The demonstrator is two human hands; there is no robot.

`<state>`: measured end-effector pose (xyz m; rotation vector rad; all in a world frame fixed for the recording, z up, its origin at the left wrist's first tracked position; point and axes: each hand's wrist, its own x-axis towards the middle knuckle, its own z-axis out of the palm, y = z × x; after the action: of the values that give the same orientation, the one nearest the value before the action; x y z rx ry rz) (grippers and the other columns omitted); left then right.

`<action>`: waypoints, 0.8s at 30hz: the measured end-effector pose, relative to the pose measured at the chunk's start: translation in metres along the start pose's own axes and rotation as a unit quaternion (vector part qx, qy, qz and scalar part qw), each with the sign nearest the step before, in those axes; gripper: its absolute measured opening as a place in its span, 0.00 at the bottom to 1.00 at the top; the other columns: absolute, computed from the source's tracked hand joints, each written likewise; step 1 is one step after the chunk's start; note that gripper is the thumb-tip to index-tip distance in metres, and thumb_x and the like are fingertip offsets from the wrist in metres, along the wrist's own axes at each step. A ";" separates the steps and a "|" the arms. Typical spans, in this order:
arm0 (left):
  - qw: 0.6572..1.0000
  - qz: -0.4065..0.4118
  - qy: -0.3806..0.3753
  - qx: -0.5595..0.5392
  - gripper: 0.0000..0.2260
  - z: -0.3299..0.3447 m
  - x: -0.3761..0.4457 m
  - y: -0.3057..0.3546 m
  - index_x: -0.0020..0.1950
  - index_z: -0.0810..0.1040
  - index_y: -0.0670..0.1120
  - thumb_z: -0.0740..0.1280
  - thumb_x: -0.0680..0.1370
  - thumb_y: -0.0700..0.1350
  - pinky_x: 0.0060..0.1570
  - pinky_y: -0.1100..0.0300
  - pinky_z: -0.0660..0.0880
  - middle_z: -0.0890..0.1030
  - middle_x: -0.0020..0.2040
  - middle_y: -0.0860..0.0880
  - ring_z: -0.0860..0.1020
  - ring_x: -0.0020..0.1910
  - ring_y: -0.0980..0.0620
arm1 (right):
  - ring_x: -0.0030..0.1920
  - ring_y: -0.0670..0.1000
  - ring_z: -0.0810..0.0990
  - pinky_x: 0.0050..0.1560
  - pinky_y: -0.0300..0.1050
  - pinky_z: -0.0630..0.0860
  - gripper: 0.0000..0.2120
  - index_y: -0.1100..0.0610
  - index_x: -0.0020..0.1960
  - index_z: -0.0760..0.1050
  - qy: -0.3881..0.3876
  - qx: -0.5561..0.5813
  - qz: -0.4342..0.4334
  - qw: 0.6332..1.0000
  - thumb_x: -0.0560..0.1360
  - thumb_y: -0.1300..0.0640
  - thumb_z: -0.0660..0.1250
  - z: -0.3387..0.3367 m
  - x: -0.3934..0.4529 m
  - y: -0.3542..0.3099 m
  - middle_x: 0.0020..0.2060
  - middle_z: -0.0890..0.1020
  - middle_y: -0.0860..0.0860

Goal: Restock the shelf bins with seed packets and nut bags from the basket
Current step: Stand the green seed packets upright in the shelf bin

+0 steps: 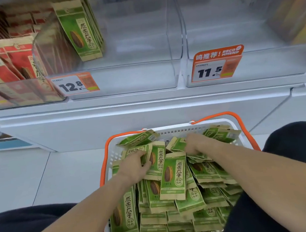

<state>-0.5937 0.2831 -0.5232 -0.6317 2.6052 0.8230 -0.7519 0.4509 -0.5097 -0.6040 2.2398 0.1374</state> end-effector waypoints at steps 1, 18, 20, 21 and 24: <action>1.000 0.009 -0.005 -0.008 0.18 0.000 -0.001 0.001 0.68 0.75 0.48 0.66 0.79 0.51 0.58 0.54 0.77 0.81 0.58 0.51 0.79 0.56 0.51 | 0.57 0.55 0.79 0.58 0.47 0.76 0.14 0.61 0.63 0.75 0.002 -0.002 0.004 1.000 0.80 0.56 0.61 0.000 0.001 0.000 0.63 0.79 0.56; 0.995 0.077 -0.059 -0.021 0.20 -0.001 -0.044 -0.013 0.64 0.77 0.55 0.72 0.73 0.42 0.59 0.74 0.63 0.73 0.71 0.57 0.73 0.67 0.58 | 0.43 0.55 0.79 0.41 0.43 0.73 0.23 0.62 0.46 0.76 0.025 0.051 -0.022 0.998 0.70 0.43 0.76 -0.066 -0.031 -0.027 0.42 0.79 0.53; 0.991 0.105 -0.075 -0.016 0.21 0.007 -0.049 -0.015 0.66 0.76 0.56 0.71 0.74 0.42 0.67 0.71 0.58 0.70 0.73 0.58 0.66 0.73 0.59 | 0.42 0.54 0.82 0.38 0.41 0.74 0.21 0.61 0.48 0.80 0.037 0.126 -0.059 0.990 0.70 0.43 0.77 -0.070 -0.037 -0.028 0.42 0.82 0.54; 0.989 0.120 -0.086 -0.017 0.21 0.011 -0.051 -0.013 0.67 0.76 0.56 0.71 0.75 0.43 0.70 0.68 0.55 0.70 0.73 0.59 0.62 0.74 0.60 | 0.41 0.52 0.82 0.38 0.40 0.75 0.18 0.59 0.47 0.81 0.034 0.176 -0.079 0.981 0.70 0.44 0.77 -0.069 -0.040 -0.030 0.42 0.83 0.54; 0.987 0.117 -0.089 -0.061 0.17 0.018 -0.052 -0.010 0.64 0.78 0.55 0.71 0.76 0.45 0.74 0.64 0.55 0.74 0.69 0.59 0.62 0.73 0.64 | 0.37 0.51 0.83 0.37 0.40 0.78 0.11 0.56 0.44 0.79 0.004 0.288 -0.095 0.953 0.71 0.51 0.78 -0.054 -0.040 -0.037 0.40 0.85 0.53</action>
<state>-0.5408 0.3028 -0.5194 -0.2681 2.5088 1.0639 -0.7487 0.4180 -0.4401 -0.4863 2.0707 -0.5975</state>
